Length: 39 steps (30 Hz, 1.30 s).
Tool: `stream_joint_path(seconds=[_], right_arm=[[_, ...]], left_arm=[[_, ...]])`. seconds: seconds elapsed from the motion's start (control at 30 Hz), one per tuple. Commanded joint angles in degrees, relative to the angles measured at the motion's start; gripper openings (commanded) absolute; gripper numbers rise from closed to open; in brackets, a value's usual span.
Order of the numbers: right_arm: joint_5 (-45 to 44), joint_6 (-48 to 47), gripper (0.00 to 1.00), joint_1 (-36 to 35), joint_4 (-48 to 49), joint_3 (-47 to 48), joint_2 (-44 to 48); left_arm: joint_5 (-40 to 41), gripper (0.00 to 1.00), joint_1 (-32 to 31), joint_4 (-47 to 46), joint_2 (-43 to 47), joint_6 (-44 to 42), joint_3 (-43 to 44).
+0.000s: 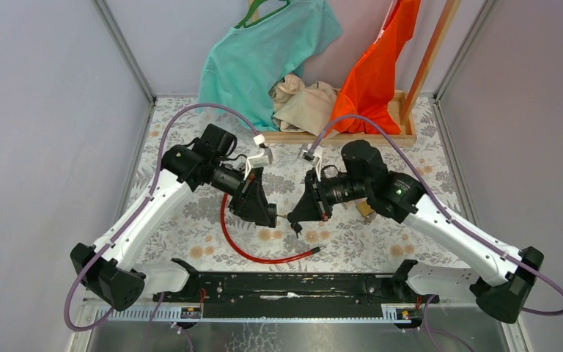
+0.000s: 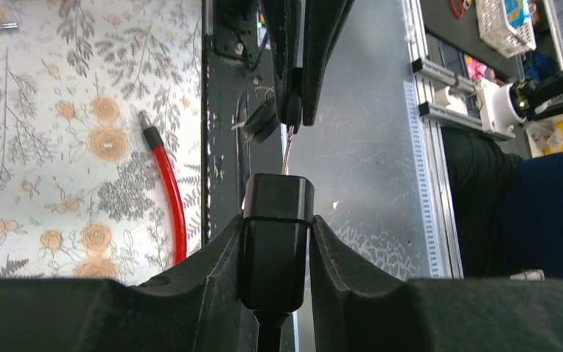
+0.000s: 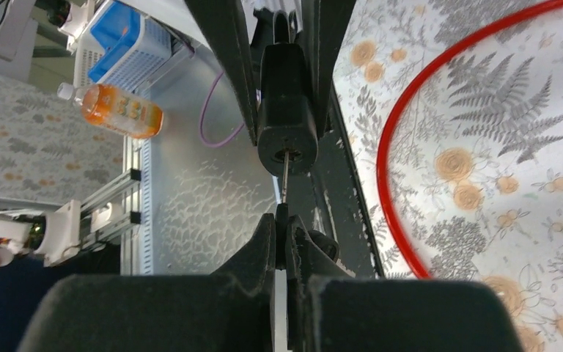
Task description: Unlock with the key
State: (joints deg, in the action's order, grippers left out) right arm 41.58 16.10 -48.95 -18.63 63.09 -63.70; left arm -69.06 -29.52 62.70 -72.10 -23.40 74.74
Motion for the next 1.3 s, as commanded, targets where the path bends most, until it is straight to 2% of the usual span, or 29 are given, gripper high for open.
stream_joint_path(seconds=[0.0,0.07,0.27,0.4,0.5,0.7,0.8,0.97,1.13,1.27], right_arm=[[8.36,-0.08,0.00,-2.38,12.13,7.99,-6.08],[7.24,-1.09,0.00,-2.38,10.76,8.26,-5.92],[5.06,-2.35,0.00,-2.32,13.74,4.16,-2.21],[7.93,-2.65,0.00,-2.38,12.82,3.86,-2.99],[6.85,-5.00,0.00,-2.36,9.85,5.20,-3.82],[2.30,-5.69,0.00,-3.60,9.88,6.86,-4.10],[-1.49,-7.80,0.00,-5.84,7.15,8.91,-4.61],[-10.02,-12.02,0.00,-11.08,5.98,10.30,-5.32],[-16.59,-16.67,0.00,-15.01,7.66,8.86,-4.40],[-17.09,-17.30,0.00,-15.64,6.59,8.73,-4.05]], left_arm=[[-0.12,0.00,-4.87,-10.46,-1.35,-6.87,1.83],[1.33,0.00,-5.19,-7.41,-1.44,-10.92,2.74],[-0.65,0.00,-5.24,-6.05,-1.39,-13.09,2.77],[0.19,0.00,-5.93,0.13,-1.58,-20.61,4.55],[1.35,0.00,-6.16,3.82,-1.64,-25.29,5.27],[0.64,0.00,-6.22,4.32,-1.65,-26.26,4.71],[2.96,0.00,-6.18,2.62,-1.74,-23.40,4.44],[4.43,0.00,-6.17,2.91,-1.16,-23.61,3.51],[0.92,0.00,-6.12,5.50,-2.13,-23.05,4.54],[0.21,0.00,-6.19,11.67,-4.48,-27.83,6.76]])
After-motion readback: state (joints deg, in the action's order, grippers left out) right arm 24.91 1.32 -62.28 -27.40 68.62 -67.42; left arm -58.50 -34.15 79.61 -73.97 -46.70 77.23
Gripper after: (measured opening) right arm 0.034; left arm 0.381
